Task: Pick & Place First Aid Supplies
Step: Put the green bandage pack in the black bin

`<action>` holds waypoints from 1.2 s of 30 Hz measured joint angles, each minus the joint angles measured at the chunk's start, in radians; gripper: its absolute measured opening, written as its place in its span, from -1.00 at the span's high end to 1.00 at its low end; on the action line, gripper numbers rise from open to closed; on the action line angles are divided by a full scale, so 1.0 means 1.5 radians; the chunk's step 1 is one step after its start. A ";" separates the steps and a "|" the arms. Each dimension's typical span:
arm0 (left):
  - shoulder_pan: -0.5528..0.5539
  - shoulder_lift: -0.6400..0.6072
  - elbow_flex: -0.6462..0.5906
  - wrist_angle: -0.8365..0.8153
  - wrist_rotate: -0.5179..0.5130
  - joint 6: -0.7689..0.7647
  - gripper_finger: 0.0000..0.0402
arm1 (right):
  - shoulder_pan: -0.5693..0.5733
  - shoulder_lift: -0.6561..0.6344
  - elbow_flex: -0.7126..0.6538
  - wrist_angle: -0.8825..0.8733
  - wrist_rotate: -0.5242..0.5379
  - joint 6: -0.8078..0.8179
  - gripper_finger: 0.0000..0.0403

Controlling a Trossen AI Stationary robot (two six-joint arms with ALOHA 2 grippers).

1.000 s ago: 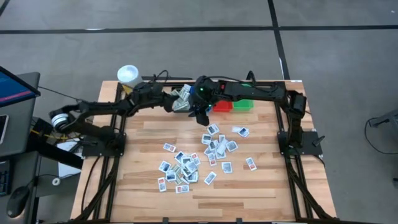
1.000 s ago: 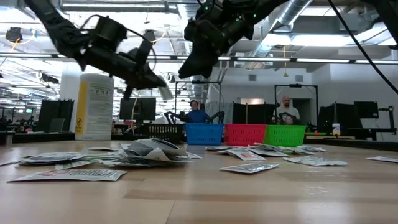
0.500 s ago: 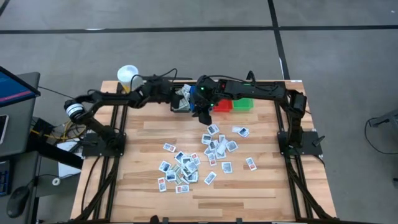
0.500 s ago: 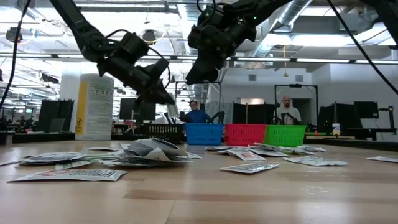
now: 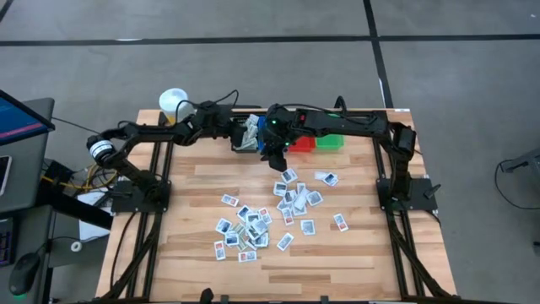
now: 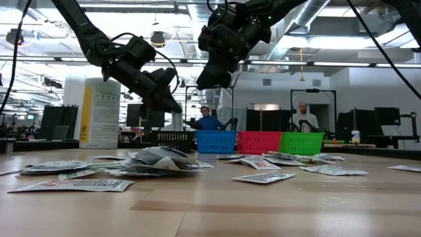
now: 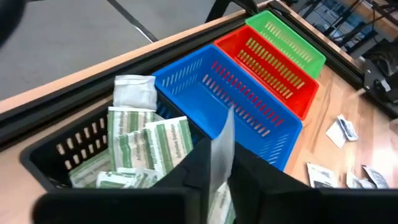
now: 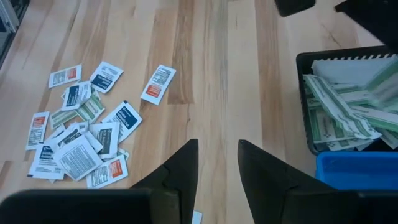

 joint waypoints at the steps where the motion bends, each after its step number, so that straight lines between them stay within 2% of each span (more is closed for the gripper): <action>1: -0.003 0.000 0.000 0.000 0.000 -0.002 0.70 | 0.000 0.000 0.000 0.000 0.000 0.003 0.47; 7: -0.003 0.000 0.000 -0.009 -0.002 -0.008 0.42 | 0.006 0.000 0.000 0.003 0.000 0.009 0.47; 11: -0.003 0.000 0.000 -0.020 -0.034 -0.008 0.33 | 0.010 0.000 0.000 0.013 0.000 0.010 0.47; 15: -0.003 0.000 0.000 -0.046 -0.068 -0.008 0.32 | 0.013 0.000 0.000 0.019 0.000 0.018 0.47; 21: -0.003 0.000 0.000 -0.042 -0.076 -0.008 0.34 | 0.016 0.000 0.000 0.034 0.000 0.031 0.47; 30: -0.003 0.000 0.000 0.038 -0.104 -0.003 0.35 | 0.031 0.000 0.000 0.091 0.001 0.052 0.47; 36: -0.003 0.000 0.000 0.084 -0.177 -0.003 0.35 | 0.033 0.000 0.000 0.082 0.000 0.071 0.47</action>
